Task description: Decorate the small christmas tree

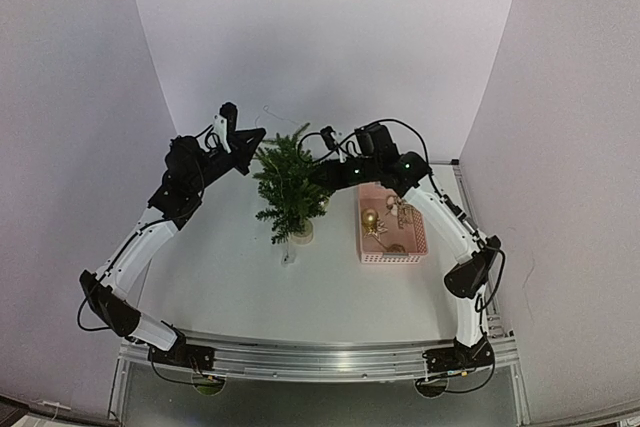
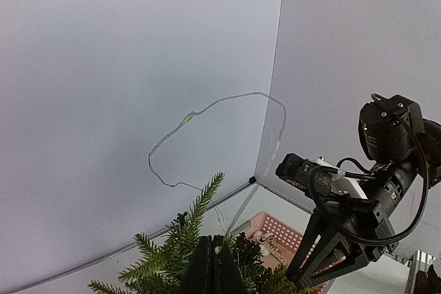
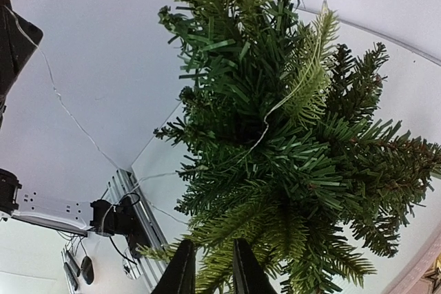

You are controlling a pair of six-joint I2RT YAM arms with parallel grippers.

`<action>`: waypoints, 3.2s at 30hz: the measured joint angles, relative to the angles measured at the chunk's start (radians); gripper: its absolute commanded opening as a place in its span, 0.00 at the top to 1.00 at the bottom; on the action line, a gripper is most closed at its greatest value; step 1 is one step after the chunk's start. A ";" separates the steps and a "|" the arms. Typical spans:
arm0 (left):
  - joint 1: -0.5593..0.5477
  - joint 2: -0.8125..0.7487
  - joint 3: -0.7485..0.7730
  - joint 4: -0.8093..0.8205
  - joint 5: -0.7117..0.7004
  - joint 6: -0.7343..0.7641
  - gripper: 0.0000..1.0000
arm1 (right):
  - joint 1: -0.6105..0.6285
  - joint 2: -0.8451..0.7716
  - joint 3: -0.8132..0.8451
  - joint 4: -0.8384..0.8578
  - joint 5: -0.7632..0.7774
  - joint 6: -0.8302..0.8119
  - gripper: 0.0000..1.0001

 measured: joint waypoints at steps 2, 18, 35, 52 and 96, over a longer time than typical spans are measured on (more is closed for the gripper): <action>0.000 0.000 -0.003 0.003 0.000 0.000 1.00 | 0.000 0.000 0.008 0.000 -0.003 0.001 0.81; 0.000 -0.002 -0.007 0.006 0.000 0.000 1.00 | 0.012 -0.019 0.021 -0.001 0.110 0.045 0.56; 0.000 -0.006 -0.029 0.014 0.000 0.000 1.00 | 0.015 0.125 0.165 0.064 0.276 0.189 0.56; 0.000 -0.009 -0.034 0.022 -0.002 0.001 1.00 | 0.015 0.145 0.084 0.123 0.252 0.248 1.00; 0.077 0.067 -0.037 -0.003 -0.192 -0.092 1.00 | -0.072 0.189 0.252 0.450 0.640 -0.290 1.00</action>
